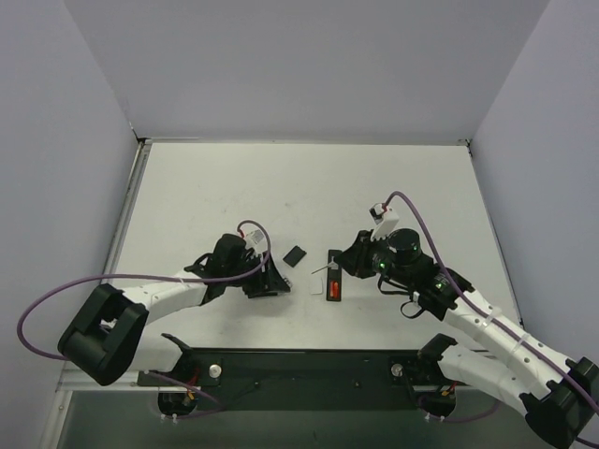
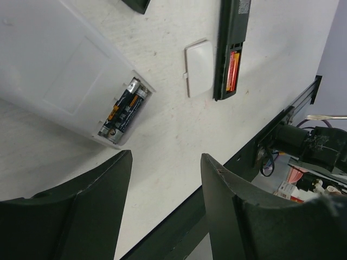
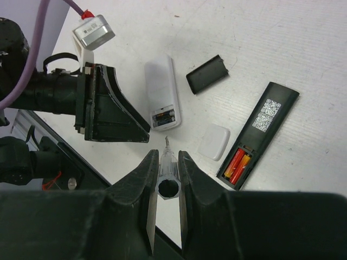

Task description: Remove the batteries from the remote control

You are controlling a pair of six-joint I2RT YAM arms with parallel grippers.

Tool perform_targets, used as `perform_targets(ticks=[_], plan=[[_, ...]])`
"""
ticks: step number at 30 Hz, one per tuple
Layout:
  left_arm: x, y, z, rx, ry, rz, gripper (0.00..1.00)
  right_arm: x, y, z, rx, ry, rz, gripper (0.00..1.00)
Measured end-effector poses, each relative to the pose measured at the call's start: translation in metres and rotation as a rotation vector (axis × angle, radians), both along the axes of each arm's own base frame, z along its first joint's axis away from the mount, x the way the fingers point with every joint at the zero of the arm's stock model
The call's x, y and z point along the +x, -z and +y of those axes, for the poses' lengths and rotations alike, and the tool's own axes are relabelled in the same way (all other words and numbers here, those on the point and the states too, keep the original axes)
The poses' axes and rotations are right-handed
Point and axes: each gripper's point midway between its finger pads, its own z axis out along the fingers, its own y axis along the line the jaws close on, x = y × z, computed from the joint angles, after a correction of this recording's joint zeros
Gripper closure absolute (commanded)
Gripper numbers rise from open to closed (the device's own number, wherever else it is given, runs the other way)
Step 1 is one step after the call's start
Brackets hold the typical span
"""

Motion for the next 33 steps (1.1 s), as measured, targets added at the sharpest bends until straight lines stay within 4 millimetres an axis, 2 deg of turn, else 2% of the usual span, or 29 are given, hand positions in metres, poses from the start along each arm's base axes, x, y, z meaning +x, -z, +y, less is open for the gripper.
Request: perform_targets(ticks=[4,6,9,12,16,21,26,29,33], plan=[[0.007,-0.011,-0.003,-0.010,-0.015,-0.023,0.36,-0.001,0.004,-0.002,-0.010,0.005,0.007,1.00],[0.016,-0.023,0.000,0.009,-0.034,-0.050,0.36,-0.001,0.003,-0.003,-0.010,0.007,0.002,1.00],[0.045,-0.050,0.008,0.025,-0.086,-0.118,0.36,-0.001,0.001,-0.005,-0.005,0.012,-0.007,1.00],[0.079,-0.065,0.025,0.032,-0.156,-0.158,0.37,-0.002,0.000,-0.006,-0.001,0.013,-0.013,1.00],[0.118,-0.053,0.042,0.110,-0.198,-0.129,0.37,-0.003,0.001,-0.006,-0.002,0.013,-0.011,1.00],[0.146,-0.029,0.041,0.211,-0.159,-0.087,0.37,-0.004,-0.001,-0.007,0.002,0.013,-0.017,1.00],[0.167,-0.018,0.047,0.289,-0.147,-0.081,0.37,-0.006,-0.001,-0.009,0.004,0.013,-0.019,1.00],[0.172,-0.008,0.048,0.314,-0.136,-0.067,0.37,-0.007,-0.002,-0.009,0.002,0.012,-0.020,1.00],[0.163,0.007,0.053,0.345,-0.131,-0.020,0.37,-0.007,-0.001,-0.010,-0.002,0.010,-0.023,1.00]])
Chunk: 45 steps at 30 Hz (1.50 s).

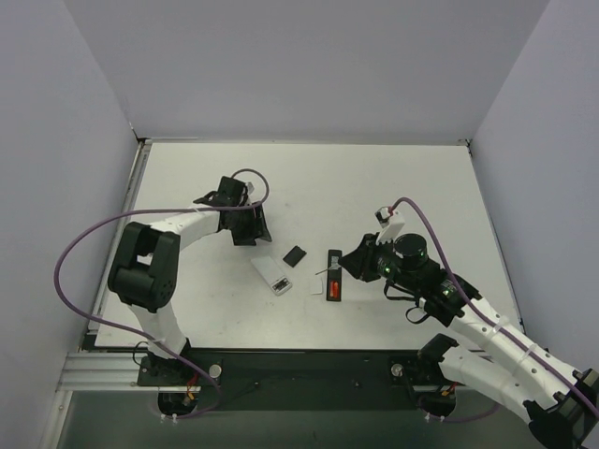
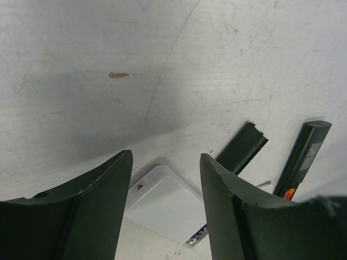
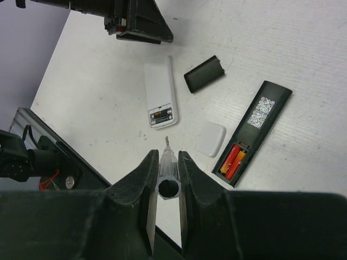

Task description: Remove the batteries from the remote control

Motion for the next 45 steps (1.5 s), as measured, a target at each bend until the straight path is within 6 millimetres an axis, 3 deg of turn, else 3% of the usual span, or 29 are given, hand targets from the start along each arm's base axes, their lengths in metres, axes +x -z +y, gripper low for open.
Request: perform_targets(ticks=[5,9,15,21,24,29,35,40,45], plan=[[-0.017,0.017,0.008,0.027,-0.010,0.053,0.37,0.000,0.000,0.000,-0.007,-0.004,-0.007,1.00],[-0.030,0.016,0.009,0.017,-0.009,0.059,0.38,0.000,0.001,-0.001,-0.011,-0.006,-0.010,1.00],[-0.077,0.016,0.017,0.006,-0.026,0.105,0.42,0.000,0.012,-0.001,-0.021,-0.007,-0.001,1.00],[-0.107,0.009,0.020,-0.020,-0.048,0.108,0.42,0.003,0.022,0.000,-0.048,-0.018,0.002,1.00],[-0.107,0.002,0.022,-0.017,-0.057,0.082,0.42,0.008,0.022,0.005,-0.050,-0.031,-0.028,1.00],[-0.102,-0.015,0.027,0.000,-0.075,0.033,0.42,0.017,0.040,0.015,-0.088,-0.042,-0.014,1.00],[-0.088,-0.042,0.010,-0.105,-0.029,-0.039,0.45,0.008,0.066,0.039,-0.177,-0.101,0.007,1.00],[-0.090,-0.036,-0.005,-0.186,0.022,0.006,0.48,0.014,0.059,0.053,-0.218,-0.095,-0.038,1.00],[-0.099,-0.024,-0.010,-0.219,0.041,0.051,0.57,0.021,0.054,0.065,-0.239,-0.090,-0.056,1.00]])
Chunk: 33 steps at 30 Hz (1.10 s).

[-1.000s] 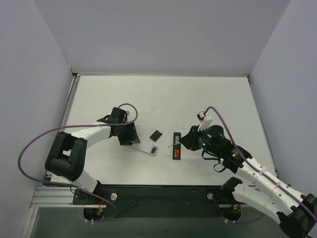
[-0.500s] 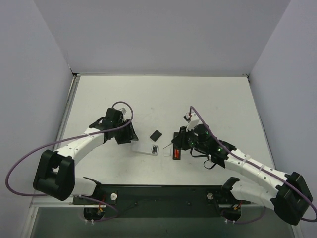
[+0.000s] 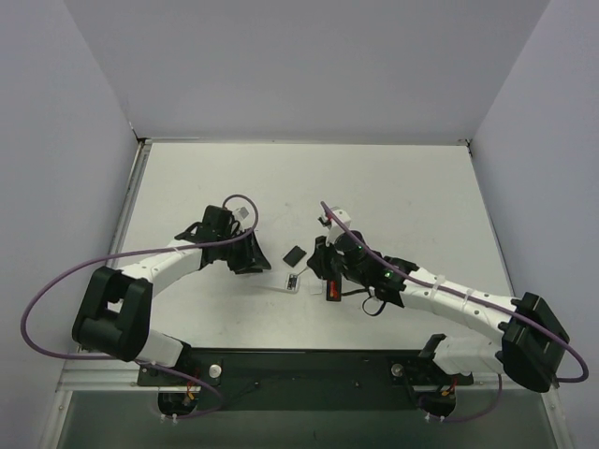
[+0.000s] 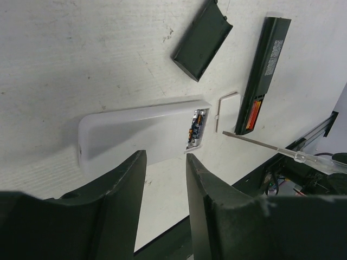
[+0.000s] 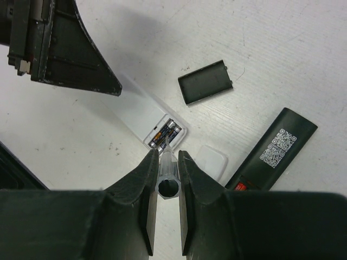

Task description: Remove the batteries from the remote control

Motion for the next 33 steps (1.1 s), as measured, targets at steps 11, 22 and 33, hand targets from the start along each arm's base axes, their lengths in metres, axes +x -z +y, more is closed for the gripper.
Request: perform_targets(ticks=[11,22,33], plan=[[-0.012,0.021,0.003,0.007,0.002,0.064,1.00,0.007,0.006,0.014,-0.049,0.002,0.017,1.00],[-0.015,0.034,0.007,0.034,-0.005,0.093,1.00,-0.002,0.020,0.016,-0.125,-0.019,0.016,1.00],[-0.015,0.035,0.006,0.029,-0.005,0.099,1.00,0.001,0.028,0.025,-0.151,-0.026,0.005,1.00]])
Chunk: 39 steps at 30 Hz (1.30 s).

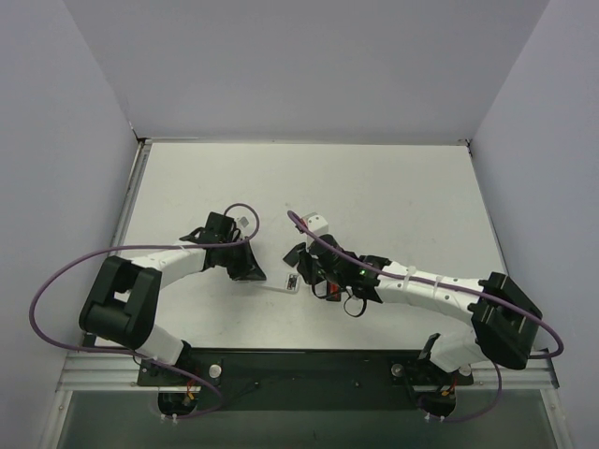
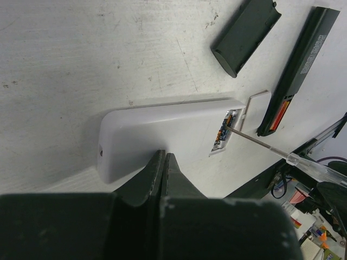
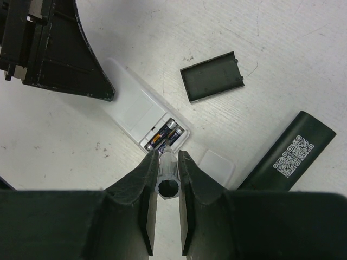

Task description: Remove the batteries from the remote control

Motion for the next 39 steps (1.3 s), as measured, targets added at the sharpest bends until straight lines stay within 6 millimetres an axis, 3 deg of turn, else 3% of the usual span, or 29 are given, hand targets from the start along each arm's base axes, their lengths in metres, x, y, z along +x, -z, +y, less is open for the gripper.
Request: perform_targets(ticks=[9,25,39], plan=[[0.000,0.000,-0.002,-0.011,0.000,0.003,1.00,0.001,0.003,-0.001,0.024,0.018,-0.027,1.00],[0.001,0.001,-0.007,-0.036,0.001,0.023,1.00,-0.006,0.021,-0.034,0.288,0.155,-0.023,1.00],[0.002,0.001,-0.009,-0.048,0.005,0.032,1.00,-0.006,0.031,-0.050,0.451,0.204,0.050,1.00]])
